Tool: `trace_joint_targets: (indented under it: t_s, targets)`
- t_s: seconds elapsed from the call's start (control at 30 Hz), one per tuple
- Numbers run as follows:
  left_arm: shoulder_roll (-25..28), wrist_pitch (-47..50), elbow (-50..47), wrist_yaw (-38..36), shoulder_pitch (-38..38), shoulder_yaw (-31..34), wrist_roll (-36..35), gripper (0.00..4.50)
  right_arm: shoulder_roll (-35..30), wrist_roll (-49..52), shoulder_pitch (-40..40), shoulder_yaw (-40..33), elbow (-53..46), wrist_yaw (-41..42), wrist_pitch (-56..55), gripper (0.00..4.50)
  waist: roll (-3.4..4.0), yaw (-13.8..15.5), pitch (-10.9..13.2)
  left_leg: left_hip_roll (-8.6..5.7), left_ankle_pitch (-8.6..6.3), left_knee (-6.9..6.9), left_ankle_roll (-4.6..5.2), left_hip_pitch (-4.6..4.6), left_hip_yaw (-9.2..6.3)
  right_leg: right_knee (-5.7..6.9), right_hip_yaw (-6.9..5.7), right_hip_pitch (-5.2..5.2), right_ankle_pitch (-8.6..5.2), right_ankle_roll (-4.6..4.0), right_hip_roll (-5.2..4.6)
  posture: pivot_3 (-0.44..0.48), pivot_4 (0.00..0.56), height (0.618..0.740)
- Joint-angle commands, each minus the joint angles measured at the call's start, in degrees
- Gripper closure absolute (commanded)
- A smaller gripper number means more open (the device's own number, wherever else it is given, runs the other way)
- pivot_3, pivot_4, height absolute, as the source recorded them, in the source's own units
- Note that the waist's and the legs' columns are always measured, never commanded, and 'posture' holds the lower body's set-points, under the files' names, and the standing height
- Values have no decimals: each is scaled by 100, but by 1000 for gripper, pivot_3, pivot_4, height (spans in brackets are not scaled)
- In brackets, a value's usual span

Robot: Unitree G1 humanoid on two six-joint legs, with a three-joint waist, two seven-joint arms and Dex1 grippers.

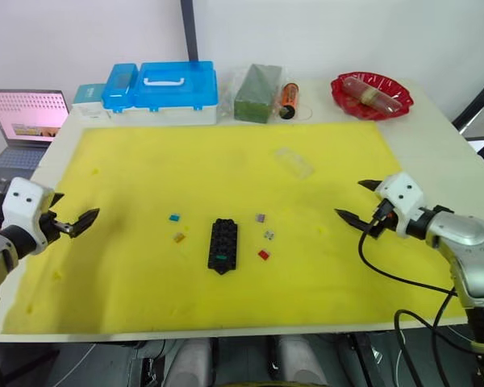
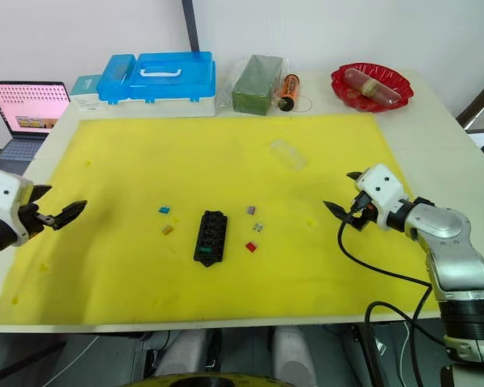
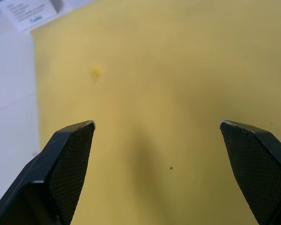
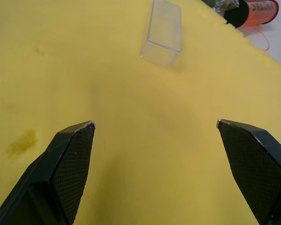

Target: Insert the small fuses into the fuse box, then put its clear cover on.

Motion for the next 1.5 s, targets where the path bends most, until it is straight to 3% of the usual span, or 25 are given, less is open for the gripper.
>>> trace_joint_targets:
  t_s: [0.03, 0.17, 0.4, 0.6, 0.7, 0.77, 0.8, 0.97, 1.13, 1.5]
  targets:
    - [193, 384, -36, -640, -214, 289, -696, 0, -118, 83, -201, -45, -199, 166, -73, 54, 0, -10, 0, 0, 0, 0, 0, 0, 1, 0, 0, 0, 0, 0, 0, 0, 150, 740]
    - [459, 1052, -108, -1310, -168, 463, -1336, 0, -39, 538, -404, 143, -548, 675, 157, 54, 0, -41, 1, 0, 0, -1, 0, 0, 2, 0, -1, -3, 0, 0, 3, 0, 150, 740]
    - [807, 3771, -431, -1261, -96, 1327, -3222, 0, 128, 1347, -649, 543, -1750, 1085, 810, 54, 1, -47, 4, 16, 0, -4, 1, -1, -7, 10, -5, -8, 9, 19, 5, 0, 150, 740]
    - [621, 6817, 386, -184, -453, 2081, -5599, 0, 475, 1694, -1125, 1252, -2629, 1035, 1351, 54, -1, -43, 4, 13, 0, 1, 0, 1, -16, 17, -8, -6, 9, 21, 5, 0, 150, 740]
    - [530, 6736, 862, 908, -188, 1877, -7282, 0, 594, 1592, -1268, 1433, -2597, 980, 1358, 54, -4, -41, 3, 12, 0, 0, 0, 3, -19, 25, -7, -8, 7, 27, 2, 0, 150, 740]
    - [590, 6062, 680, 1880, 483, 1399, -8679, 0, 629, 1546, -1314, 1490, -2562, 933, 1353, 54, -12, -36, 3, 13, -1, 0, -1, 0, -20, 25, -6, -13, 8, 26, -5, 0, 150, 740]
    - [617, 5892, 534, 2119, 765, 1162, -9032, 0, 648, 1521, -1326, 1513, -2557, 908, 1338, 54, -13, -40, 2, 15, -1, -2, -2, -1, -21, 24, 0, -15, 9, 24, -21, 0, 150, 740]
    - [-274, 5300, 12, 2510, 958, 725, -9198, 0, 733, 1518, -1329, 1582, -2644, 820, 1383, 54, -11, 31, 2, 3, 3, -8, -16, -5, -16, 15, 5, -19, 1, -10, -50, 0, 150, 740]
    - [-1202, 4796, -264, 3479, 737, 620, -9198, 0, 762, 1544, -1379, 1639, -2685, 796, 1451, 54, -15, 42, -1, -5, 7, -4, -21, -5, -15, 1, 4, -10, 3, -12, -51, 0, 150, 740]
    - [-1777, 4776, -370, 4428, 565, 315, -9198, 0, 788, 1521, -1417, 1708, -2682, 799, 1476, 54, -14, 18, -2, -9, 8, -4, -19, -4, -13, 0, -3, -8, 3, -11, -28, 0, 150, 740]
